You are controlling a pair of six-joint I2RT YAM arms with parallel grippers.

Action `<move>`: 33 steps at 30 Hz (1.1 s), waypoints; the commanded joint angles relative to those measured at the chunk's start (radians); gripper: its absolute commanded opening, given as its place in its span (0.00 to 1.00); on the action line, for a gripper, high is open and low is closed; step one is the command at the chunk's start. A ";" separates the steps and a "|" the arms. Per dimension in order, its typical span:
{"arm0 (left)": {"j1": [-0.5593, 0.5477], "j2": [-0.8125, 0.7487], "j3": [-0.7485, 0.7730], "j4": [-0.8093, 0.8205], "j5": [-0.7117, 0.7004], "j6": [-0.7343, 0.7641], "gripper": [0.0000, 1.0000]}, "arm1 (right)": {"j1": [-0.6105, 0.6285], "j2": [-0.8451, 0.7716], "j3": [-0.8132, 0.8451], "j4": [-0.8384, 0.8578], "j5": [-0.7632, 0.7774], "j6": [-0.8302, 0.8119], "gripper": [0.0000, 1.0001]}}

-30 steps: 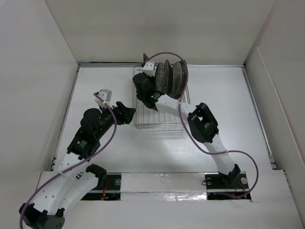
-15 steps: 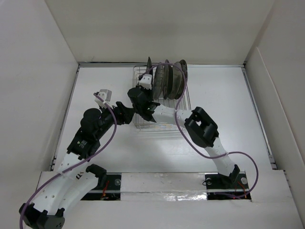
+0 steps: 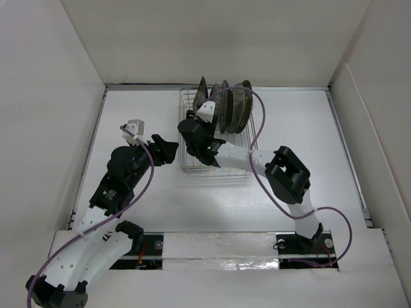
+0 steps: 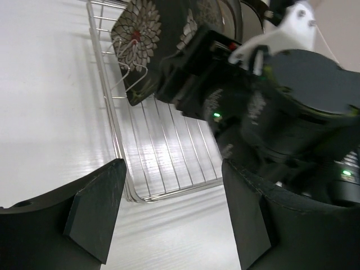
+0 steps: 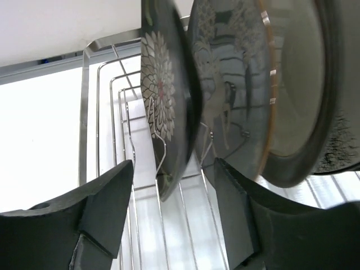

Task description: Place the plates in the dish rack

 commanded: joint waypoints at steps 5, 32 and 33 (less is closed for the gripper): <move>0.027 -0.028 0.038 0.028 -0.079 -0.018 0.69 | 0.009 -0.202 -0.114 0.064 -0.035 0.055 0.81; 0.027 -0.109 0.074 0.032 -0.331 0.051 0.73 | -0.410 -1.457 -0.890 -0.256 -0.379 -0.008 1.00; 0.027 -0.109 0.068 0.034 -0.331 0.051 0.73 | -0.428 -1.464 -0.906 -0.250 -0.420 0.006 1.00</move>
